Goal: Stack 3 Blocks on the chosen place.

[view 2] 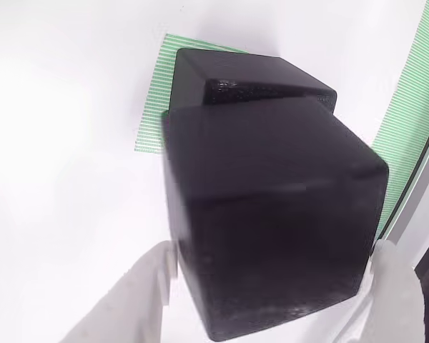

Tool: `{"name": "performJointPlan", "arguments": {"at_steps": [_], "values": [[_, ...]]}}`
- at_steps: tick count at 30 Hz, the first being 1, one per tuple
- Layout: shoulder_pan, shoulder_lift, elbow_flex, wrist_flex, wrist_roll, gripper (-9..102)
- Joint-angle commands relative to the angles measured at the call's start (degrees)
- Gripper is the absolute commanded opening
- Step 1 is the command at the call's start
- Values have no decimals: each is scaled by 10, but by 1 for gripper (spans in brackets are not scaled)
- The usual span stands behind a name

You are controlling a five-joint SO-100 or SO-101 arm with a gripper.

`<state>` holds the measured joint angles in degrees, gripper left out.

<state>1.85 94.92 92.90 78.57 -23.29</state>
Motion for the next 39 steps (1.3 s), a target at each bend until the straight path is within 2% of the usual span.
{"name": "performJointPlan", "arguments": {"at_steps": [1, 15, 23, 27, 32, 39], "values": [[7, 2, -14, -8, 0, 34], [5, 51, -2, 4, -7, 35], [16, 120, 17, 34, -69, 35], [62, 158, 35, 58, -171, 35], [185, 196, 69, 52, -345, 35], [374, 200, 76, -22, -559, 35]]}}
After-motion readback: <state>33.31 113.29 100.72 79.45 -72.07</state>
